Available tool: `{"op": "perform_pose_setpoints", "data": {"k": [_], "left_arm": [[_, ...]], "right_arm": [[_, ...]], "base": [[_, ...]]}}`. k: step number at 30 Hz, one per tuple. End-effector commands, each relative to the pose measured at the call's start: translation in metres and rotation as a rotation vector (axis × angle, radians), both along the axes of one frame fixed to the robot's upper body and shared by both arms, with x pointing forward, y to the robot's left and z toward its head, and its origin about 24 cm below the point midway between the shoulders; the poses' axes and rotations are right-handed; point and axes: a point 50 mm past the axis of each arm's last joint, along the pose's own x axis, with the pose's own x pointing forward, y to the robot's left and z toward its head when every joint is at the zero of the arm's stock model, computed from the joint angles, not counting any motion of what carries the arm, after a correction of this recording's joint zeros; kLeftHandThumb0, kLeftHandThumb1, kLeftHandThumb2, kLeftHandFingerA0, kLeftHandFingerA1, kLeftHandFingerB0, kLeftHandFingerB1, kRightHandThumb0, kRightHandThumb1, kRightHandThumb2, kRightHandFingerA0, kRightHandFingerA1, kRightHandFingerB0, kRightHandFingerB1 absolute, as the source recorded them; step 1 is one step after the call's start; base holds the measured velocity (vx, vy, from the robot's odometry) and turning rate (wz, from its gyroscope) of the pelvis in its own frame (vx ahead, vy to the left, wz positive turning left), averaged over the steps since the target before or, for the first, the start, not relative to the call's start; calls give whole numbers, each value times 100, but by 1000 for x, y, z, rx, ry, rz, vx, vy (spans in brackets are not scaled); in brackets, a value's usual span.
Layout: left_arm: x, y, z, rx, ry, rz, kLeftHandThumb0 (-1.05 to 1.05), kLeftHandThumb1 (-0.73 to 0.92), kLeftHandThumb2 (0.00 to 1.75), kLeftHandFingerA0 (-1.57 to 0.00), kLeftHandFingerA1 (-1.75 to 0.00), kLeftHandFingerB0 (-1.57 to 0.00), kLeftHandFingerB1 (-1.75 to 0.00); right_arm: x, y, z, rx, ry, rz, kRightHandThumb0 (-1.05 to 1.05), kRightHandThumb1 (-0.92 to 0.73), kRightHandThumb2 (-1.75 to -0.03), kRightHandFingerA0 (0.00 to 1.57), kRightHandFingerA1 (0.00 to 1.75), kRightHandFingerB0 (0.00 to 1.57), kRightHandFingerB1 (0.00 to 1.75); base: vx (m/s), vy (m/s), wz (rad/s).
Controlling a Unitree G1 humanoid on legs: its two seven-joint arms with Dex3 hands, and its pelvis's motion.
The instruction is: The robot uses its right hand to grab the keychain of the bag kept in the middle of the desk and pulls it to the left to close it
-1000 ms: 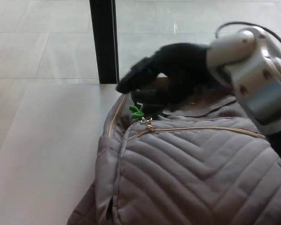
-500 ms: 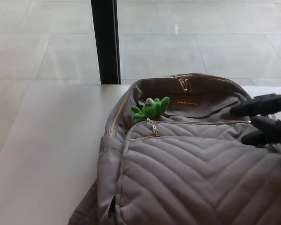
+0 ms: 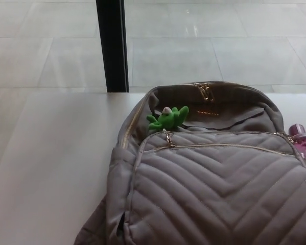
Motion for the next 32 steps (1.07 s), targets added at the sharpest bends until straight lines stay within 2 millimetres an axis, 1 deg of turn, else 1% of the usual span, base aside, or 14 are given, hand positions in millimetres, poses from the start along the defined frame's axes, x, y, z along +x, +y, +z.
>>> {"op": "perform_pose_setpoints", "data": {"k": [1, 2, 5, 7, 10, 13, 14, 18, 19, 21, 29, 30, 31, 32], "left_arm": [[-20, 7, 15, 17, -119, -32, -88, 79, 118, -50, -58, -31, -49], [-19, 7, 14, 16, -112, -26, -88, 92, 75, -57, -49, -38, -37], [-17, 7, 13, 15, -103, -21, -82, 76, 115, -50, -59, -32, -50], [-15, 7, 11, 17, -71, -28, -81, 78, 116, -52, -59, -30, -49], [-9, 6, 8, 24, -41, -53, -90, 92, 77, -55, -47, -37, -38], [-6, 5, 4, 4, -31, -11, -91, 75, 117, -58, -61, -36, -49], [-7, 4, 3, 3, -15, -13, -97, 92, 72, -64, -52, -44, -37], [-7, 4, -1, 22, 61, -10, -105, 92, 72, -71, -50, -49, -43], [-8, 3, -2, 24, 80, -2, -93, 59, 117, -82, -72, -32, -50], [-11, 4, -4, 23, 106, 21, -105, 91, 74, -76, -59, -54, -53], [-34, -2, -10, -7, 267, -46, -105, 88, 76, -70, -73, -59, -73], [-36, -2, -10, -7, 272, -52, -82, 20, 101, -58, -70, -28, -59], [-40, -1, -9, -6, 275, -40, -105, 88, 74, -75, -74, -59, -71], [-40, -1, -9, -6, 275, -40, -105, 88, 74, -75, -74, -59, -71]], "right_arm": [[-271, -146, 84, -132, -804, -1215, -78, -57, -94, 32, 59, 4, 28], [-278, -145, 66, -147, -775, -1279, -76, -76, -62, 42, 54, 7, 32], [-284, -145, 48, -131, -761, -1330, -82, -62, -94, 45, 67, 8, 37], [-289, -139, 8, -81, -713, -1401, -74, -74, -62, 54, 72, 14, 35], [-287, -131, -27, -16, -621, -1421, -83, -62, -93, 56, 76, 9, 46], [-288, -131, -29, -5, -624, -1424, -83, -62, -93, 56, 76, 9, 46], [-289, -131, -29, -6, -625, -1426, -83, -62, -93, 56, 76, 9, 46], [-290, -131, -30, -4, -637, -1430, -83, -62, -93, 56, 76, 9, 46], [-289, -131, -30, -1, -641, -1432, -83, -62, -93, 56, 76, 9, 46], [-292, -130, -31, -2, -644, -1437, -83, -62, -93, 56, 76, 9, 46], [-296, -130, -33, 2, -663, -1450, -83, -62, -93, 56, 76, 9, 46], [-296, -130, -33, 2, -664, -1450, -83, -62, -93, 56, 76, 9, 46], [-298, -129, -34, 1, -662, -1452, -83, -62, -93, 56, 76, 9, 46], [-298, -129, -34, 1, -662, -1452, -83, -62, -93, 56, 76, 9, 46]], "base": [[0, 0, 0], [0, 0, 0], [0, 0, 0], [0, 0, 0], [0, 0, 0], [0, 0, 0], [0, 0, 0], [0, 0, 0], [0, 0, 0], [0, 0, 0], [0, 0, 0], [0, 0, 0], [0, 0, 0], [0, 0, 0]]}}
